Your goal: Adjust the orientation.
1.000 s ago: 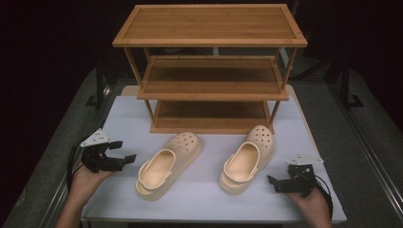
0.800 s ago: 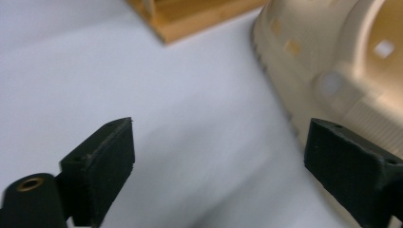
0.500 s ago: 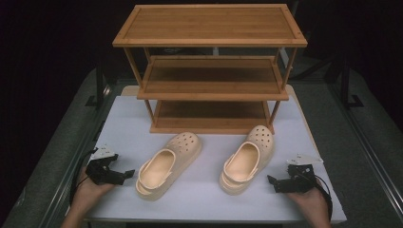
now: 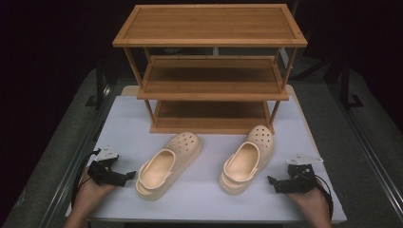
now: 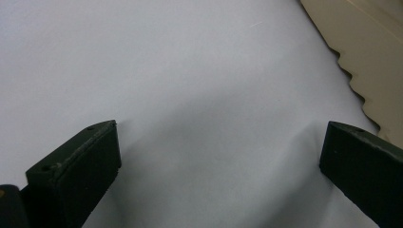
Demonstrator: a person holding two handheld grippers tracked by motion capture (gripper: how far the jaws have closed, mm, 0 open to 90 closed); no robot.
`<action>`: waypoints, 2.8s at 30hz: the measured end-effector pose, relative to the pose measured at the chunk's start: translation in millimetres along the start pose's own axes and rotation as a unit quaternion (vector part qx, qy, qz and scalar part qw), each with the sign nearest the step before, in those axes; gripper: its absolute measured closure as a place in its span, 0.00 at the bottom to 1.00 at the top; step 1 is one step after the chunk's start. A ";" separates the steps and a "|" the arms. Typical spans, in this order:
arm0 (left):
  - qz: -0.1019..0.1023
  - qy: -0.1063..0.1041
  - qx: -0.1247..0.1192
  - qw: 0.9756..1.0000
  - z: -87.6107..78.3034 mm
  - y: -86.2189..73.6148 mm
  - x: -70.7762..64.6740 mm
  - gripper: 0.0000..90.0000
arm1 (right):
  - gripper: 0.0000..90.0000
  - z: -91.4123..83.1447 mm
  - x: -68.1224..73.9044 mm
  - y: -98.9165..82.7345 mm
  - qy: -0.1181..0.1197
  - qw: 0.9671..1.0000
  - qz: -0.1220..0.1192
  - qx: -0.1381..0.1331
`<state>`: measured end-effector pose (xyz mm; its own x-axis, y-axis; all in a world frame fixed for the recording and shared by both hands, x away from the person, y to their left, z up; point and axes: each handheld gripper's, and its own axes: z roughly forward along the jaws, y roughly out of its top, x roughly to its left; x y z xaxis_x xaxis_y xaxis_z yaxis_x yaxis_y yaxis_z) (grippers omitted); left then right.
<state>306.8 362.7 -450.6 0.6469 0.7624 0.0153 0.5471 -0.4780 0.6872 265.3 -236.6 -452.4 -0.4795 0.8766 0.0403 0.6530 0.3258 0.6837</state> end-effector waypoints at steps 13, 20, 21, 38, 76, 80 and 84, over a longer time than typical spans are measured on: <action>-0.001 0.000 0.000 1.000 0.1 -0.1 -0.3 0.00 | 0.27 -33.5 9.7 30.3 0.058 0.997 0.004 -0.046; -0.001 0.000 -0.001 1.000 0.2 -0.2 -0.4 0.00 | 0.48 -40.2 12.8 67.2 0.091 0.993 -0.019 -0.070; -0.001 0.000 -0.001 1.000 0.2 -0.1 -0.4 0.00 | 0.51 -38.7 13.0 72.3 0.093 0.993 -0.023 -0.071; -0.001 0.000 -0.001 1.000 0.3 -0.1 -0.4 0.00 | 0.86 -1.6 13.3 112.1 0.151 0.984 -0.056 -0.079; -0.001 0.000 -0.001 1.000 0.3 -0.1 -0.4 0.00 | 0.85 21.6 91.5 140.9 0.220 0.961 -0.143 -0.084; -0.001 0.000 -0.001 1.000 0.2 -0.1 -0.4 0.00 | 0.73 12.2 89.4 133.5 0.202 0.967 -0.131 -0.080; -0.002 0.001 -0.001 1.000 0.3 -0.1 -0.6 0.00 | 0.66 5.4 85.2 119.1 0.188 0.974 -0.105 -0.075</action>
<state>306.5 362.2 -451.0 0.6445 0.7645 0.0141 0.5476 -0.4744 0.6892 305.4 -121.2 -371.5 -0.7923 0.5955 0.1330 0.4386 0.4042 0.8027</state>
